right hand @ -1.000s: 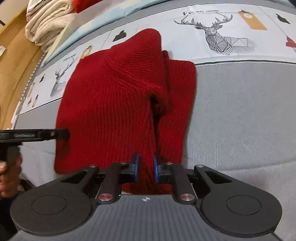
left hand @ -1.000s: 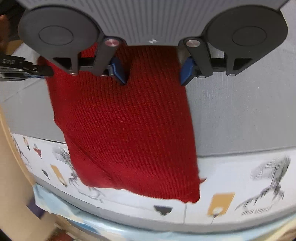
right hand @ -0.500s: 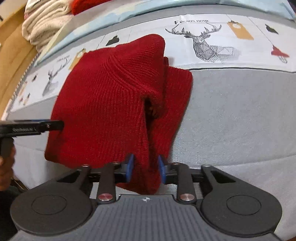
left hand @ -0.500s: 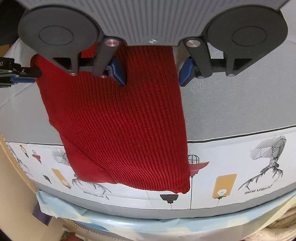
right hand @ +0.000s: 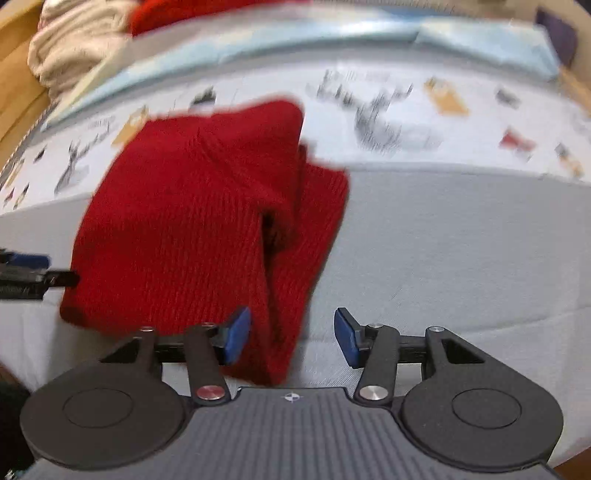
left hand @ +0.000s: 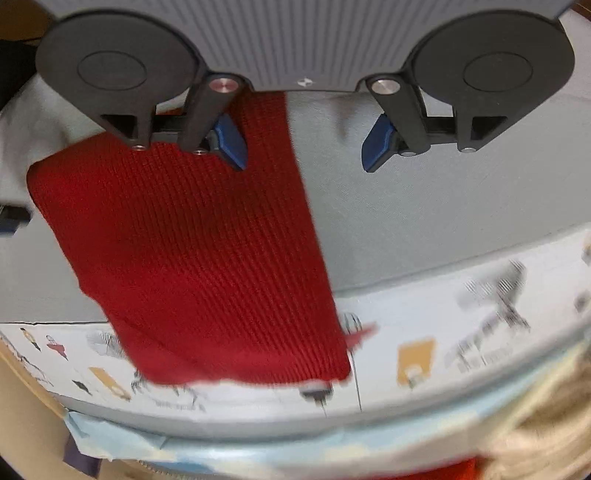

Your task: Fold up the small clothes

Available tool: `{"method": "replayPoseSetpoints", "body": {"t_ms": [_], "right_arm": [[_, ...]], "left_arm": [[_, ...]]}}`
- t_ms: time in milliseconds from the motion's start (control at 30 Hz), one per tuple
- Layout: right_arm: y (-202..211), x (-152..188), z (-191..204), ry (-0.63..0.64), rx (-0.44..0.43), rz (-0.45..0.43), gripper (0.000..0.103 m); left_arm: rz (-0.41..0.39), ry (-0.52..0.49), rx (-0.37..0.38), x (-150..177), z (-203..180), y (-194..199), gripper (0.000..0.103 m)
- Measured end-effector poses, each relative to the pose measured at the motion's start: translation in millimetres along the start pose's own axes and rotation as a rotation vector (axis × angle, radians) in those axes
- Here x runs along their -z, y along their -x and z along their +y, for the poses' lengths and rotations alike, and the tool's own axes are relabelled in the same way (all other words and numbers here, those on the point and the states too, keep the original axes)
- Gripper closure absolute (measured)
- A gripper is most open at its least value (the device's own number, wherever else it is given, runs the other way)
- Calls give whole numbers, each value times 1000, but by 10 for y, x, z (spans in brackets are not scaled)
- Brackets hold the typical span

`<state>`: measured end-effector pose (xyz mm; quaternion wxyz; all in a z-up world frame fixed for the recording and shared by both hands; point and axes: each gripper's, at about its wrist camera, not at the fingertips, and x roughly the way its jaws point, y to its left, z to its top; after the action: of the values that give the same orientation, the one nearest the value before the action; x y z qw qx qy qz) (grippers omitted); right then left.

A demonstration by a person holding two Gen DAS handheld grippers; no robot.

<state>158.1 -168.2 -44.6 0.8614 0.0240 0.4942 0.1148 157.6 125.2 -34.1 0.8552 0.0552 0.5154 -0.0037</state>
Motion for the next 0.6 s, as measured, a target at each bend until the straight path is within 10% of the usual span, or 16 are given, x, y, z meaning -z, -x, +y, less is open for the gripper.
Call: {"method": "replayPoseSetpoints", "body": {"t_ms": [300,600], "right_arm": [[938,352,20,-10,68,-376,24],[1118,1001,409,1,43,-354,15]], "left_arm": [[-297,74,-122,558,-214,1035,9],[-300,168,-115,1344,-679,1371,9]]}}
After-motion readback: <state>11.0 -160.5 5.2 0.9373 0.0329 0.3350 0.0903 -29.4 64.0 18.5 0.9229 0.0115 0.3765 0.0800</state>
